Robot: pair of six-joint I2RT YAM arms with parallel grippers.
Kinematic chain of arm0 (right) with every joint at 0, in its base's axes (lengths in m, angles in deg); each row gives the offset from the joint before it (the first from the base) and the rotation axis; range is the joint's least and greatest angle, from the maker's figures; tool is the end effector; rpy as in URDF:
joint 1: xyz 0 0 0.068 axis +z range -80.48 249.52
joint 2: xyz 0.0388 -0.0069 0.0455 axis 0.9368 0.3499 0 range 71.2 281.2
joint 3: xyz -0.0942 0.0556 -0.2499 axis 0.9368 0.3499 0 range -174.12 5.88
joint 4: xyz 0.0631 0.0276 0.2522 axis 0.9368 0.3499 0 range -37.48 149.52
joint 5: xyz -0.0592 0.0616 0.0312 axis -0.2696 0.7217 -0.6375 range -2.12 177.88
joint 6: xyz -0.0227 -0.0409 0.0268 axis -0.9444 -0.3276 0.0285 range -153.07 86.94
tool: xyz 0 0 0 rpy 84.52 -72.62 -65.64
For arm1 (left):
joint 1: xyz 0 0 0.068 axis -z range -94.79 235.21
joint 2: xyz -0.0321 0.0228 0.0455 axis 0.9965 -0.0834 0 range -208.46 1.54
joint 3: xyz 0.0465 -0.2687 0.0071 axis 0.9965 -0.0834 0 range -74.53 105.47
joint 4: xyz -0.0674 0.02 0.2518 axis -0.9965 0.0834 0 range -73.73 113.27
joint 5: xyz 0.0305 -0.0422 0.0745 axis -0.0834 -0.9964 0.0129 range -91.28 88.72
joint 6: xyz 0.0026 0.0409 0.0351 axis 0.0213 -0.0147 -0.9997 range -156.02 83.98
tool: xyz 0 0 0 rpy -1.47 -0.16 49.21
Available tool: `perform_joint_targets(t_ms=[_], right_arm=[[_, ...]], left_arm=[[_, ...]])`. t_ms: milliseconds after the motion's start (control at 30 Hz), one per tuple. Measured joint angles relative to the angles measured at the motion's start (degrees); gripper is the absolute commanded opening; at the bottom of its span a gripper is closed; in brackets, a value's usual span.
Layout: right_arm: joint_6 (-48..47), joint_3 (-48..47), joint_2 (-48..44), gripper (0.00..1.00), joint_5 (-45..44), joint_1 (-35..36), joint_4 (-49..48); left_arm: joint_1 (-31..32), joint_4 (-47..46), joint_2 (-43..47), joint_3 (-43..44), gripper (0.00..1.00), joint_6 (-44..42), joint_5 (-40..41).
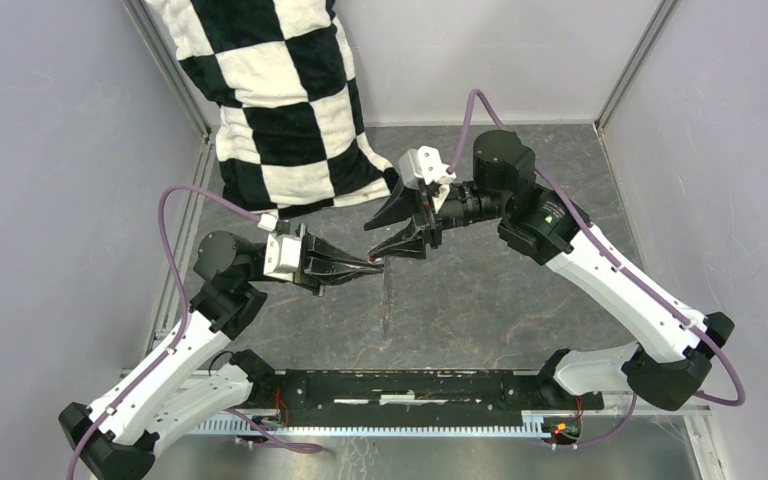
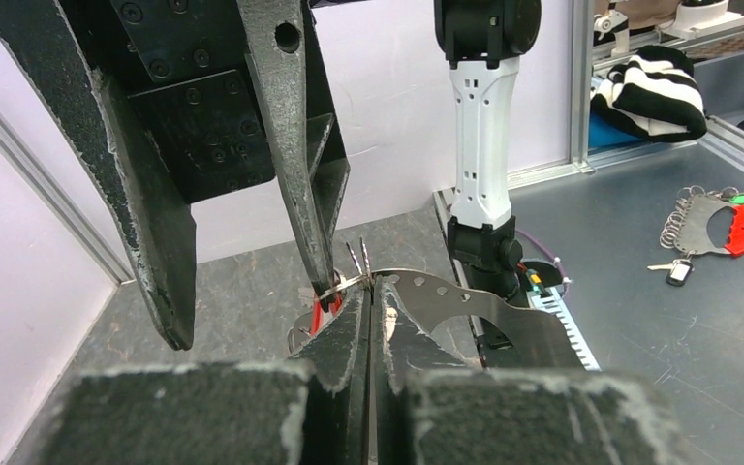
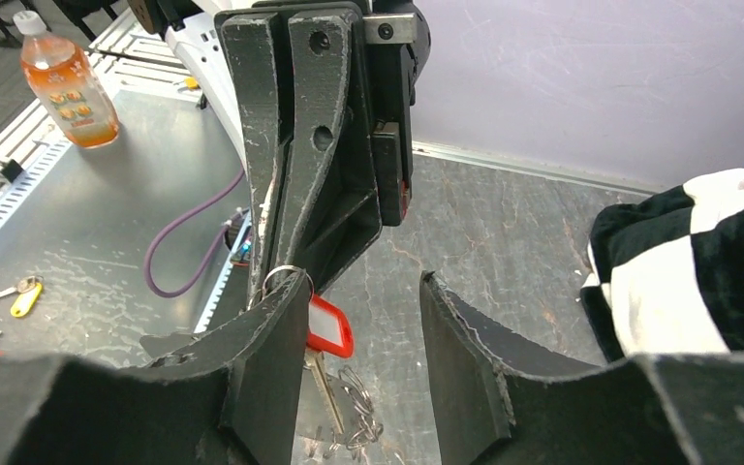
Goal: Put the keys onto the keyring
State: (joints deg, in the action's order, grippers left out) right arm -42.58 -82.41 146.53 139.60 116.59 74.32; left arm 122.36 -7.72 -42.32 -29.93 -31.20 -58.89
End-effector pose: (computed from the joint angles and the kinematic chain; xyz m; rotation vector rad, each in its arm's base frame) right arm 0.1658 0.2192 0.4676 -1.4202 1.1566 1.2428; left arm 0.1082 -0.1196 0.3985 1.2104 0.7916 -1.1769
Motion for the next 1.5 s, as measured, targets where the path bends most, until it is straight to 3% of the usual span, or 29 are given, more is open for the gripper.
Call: perform_joint_targets(t_ms=[367, 900, 1500], right_arm=[[7.4, 5.0, -2.2, 0.52, 2.9, -3.2, -7.6], [8.4, 5.0, -2.1, 0.48, 3.5, -3.5, -8.0], [4.2, 2.7, -1.9, 0.48, -5.8, 1.3, -3.1]], left_arm=[[0.1, 1.2, 0.0, 0.0, 0.02, -2.0, 0.1], [0.2, 1.3, -0.1, 0.4, 0.02, -2.5, 0.3], [0.2, 1.2, -0.8, 0.4, 0.02, -2.4, 1.9]])
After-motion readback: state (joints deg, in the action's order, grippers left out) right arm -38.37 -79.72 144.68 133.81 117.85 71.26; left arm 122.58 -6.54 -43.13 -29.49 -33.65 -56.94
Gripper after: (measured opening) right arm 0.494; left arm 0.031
